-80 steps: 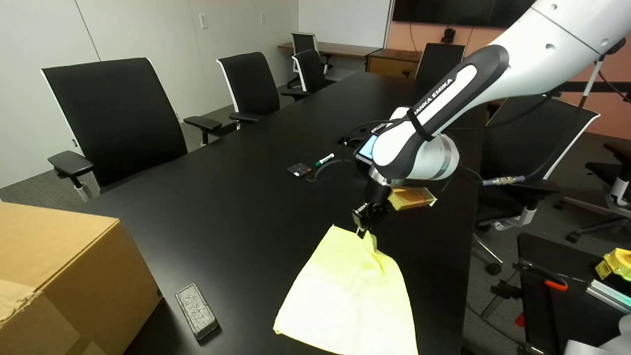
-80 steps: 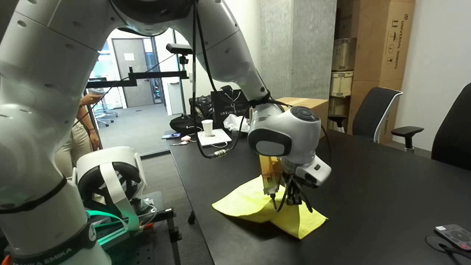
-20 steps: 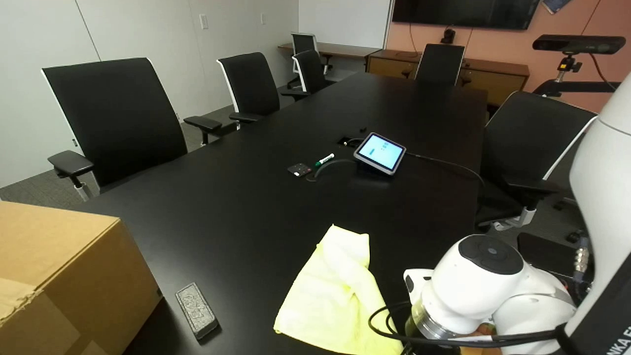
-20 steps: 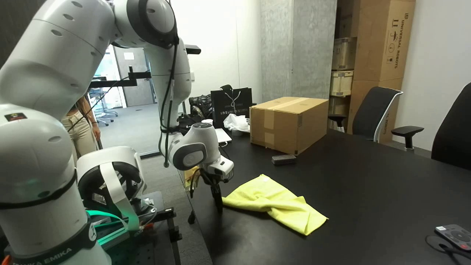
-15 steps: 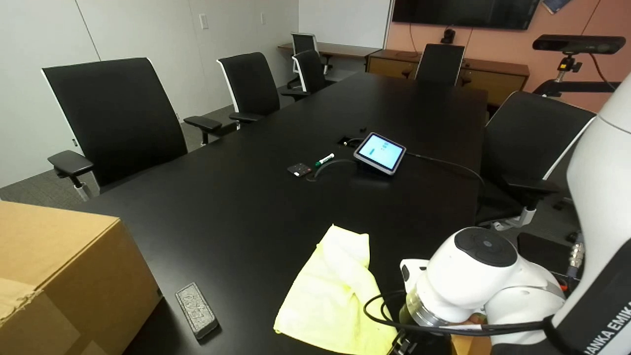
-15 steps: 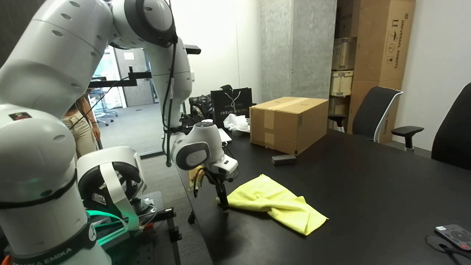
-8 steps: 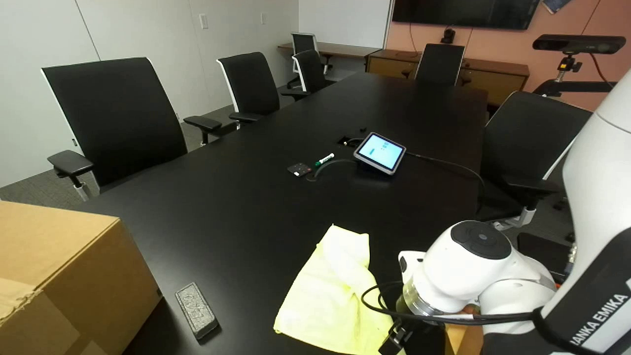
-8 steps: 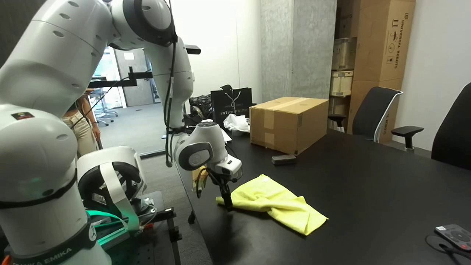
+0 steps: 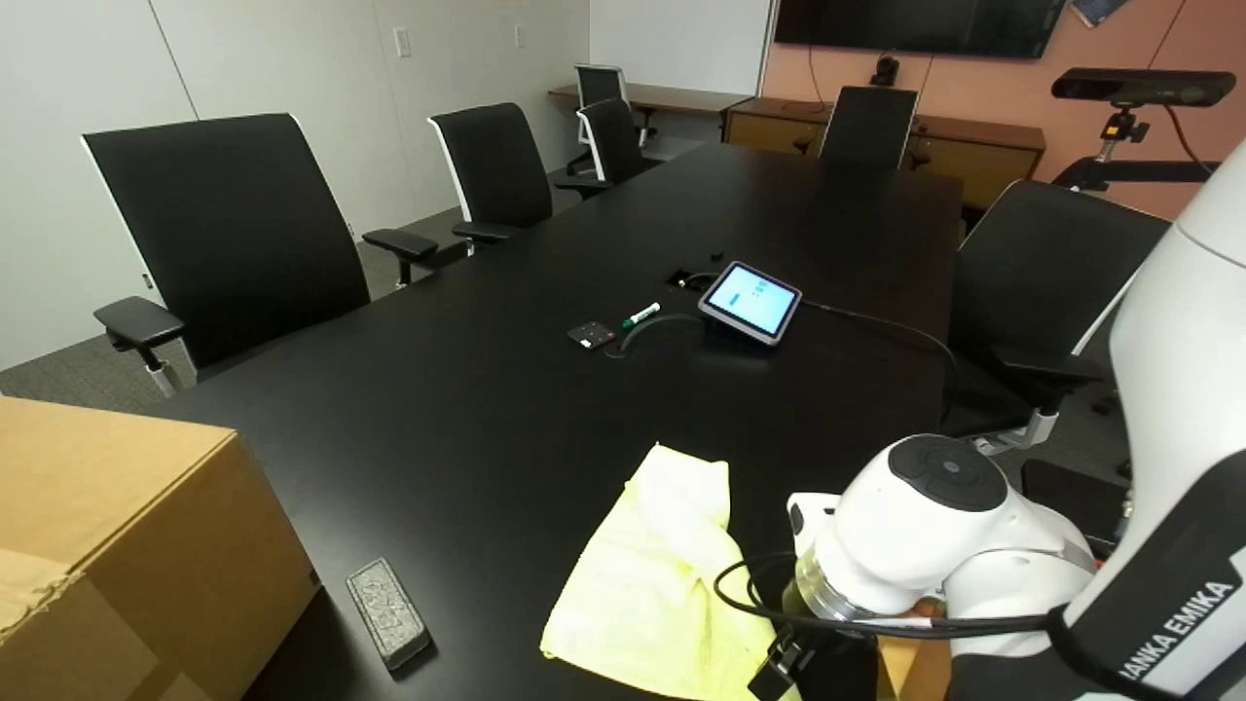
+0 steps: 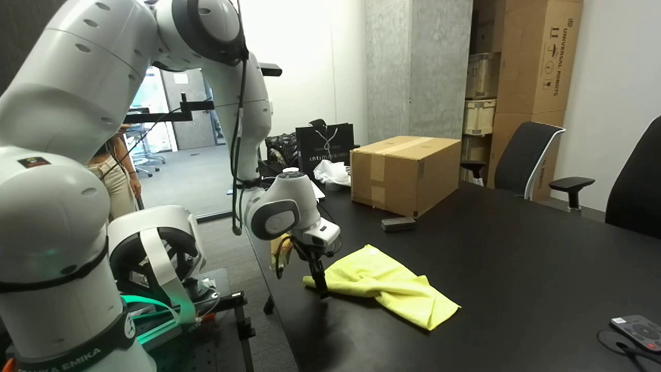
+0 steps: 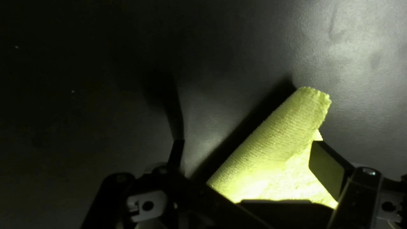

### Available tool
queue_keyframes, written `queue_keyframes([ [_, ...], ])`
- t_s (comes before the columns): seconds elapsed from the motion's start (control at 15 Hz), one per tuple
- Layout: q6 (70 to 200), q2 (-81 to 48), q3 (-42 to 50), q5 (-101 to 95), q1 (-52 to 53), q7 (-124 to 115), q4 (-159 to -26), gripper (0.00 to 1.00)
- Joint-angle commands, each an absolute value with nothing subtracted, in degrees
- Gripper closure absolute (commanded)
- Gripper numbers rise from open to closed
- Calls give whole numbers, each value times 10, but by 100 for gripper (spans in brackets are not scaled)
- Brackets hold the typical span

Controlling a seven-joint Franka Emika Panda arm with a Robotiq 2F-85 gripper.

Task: Fold the yellow towel on the table in half.

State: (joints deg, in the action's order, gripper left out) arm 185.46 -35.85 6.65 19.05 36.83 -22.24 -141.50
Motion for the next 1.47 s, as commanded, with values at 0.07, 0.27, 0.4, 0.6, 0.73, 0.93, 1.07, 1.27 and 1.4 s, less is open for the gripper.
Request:
queue_keyframes([
  [0.07,1851,-360,89,198,396,-233,-1413,24],
  [0.27,1850,-361,94,198,403,-234,-1414,33],
  [0.4,1848,-361,97,198,408,-235,-1414,34],
  [0.6,1845,-359,107,198,421,-237,-1415,32],
  [0.73,1843,-355,123,199,440,-239,-1417,31],
  [0.93,1839,-351,150,199,471,-241,-1419,47],
  [1.07,1836,-350,162,198,485,-241,-1419,61],
  [1.27,1823,-353,170,194,494,-243,-1415,81],
  [1.4,1816,-354,170,191,493,-244,-1413,82],
])
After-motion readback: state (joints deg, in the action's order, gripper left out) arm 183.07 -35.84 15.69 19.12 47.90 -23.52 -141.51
